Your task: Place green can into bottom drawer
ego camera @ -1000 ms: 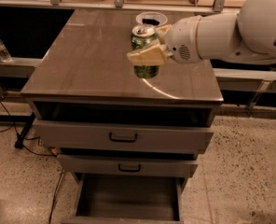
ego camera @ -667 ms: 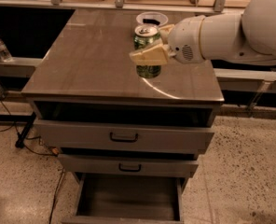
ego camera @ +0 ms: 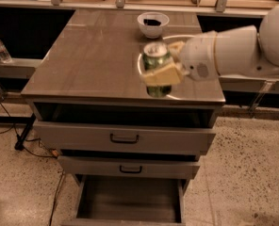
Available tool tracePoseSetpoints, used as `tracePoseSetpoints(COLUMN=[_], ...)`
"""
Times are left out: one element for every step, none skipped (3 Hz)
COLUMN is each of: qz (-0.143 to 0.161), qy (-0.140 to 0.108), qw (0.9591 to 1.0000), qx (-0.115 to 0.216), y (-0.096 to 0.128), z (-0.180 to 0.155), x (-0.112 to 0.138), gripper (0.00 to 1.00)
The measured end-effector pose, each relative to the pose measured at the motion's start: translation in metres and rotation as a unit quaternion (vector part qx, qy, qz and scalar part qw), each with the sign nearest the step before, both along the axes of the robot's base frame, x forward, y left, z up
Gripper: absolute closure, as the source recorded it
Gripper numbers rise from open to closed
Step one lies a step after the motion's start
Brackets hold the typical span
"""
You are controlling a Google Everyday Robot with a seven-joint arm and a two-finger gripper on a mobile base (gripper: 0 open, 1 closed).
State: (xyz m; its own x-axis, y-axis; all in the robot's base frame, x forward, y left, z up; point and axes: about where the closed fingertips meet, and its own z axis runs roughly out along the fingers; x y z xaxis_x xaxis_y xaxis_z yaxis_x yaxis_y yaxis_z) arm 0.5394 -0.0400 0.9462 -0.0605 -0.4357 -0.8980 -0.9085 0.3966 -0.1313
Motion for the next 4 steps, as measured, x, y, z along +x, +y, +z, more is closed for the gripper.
tracePoseSetpoints(qz=[0.04, 0.048, 0.086, 0.1], qy=[0.027, 0.029, 0.038, 0.051], qw=[0.9986, 0.9981, 0.9948, 0.9929], qx=[-0.02, -0.024, -0.039, -0.041], y=[-0.013, -0.012, -0.009, -0.022], z=[-0.034, -0.039, -0.071, -0.113], x=[-0.034, -0.038, -0.058, -0.074], gripper=[1.0, 1.0, 1.0, 1.0])
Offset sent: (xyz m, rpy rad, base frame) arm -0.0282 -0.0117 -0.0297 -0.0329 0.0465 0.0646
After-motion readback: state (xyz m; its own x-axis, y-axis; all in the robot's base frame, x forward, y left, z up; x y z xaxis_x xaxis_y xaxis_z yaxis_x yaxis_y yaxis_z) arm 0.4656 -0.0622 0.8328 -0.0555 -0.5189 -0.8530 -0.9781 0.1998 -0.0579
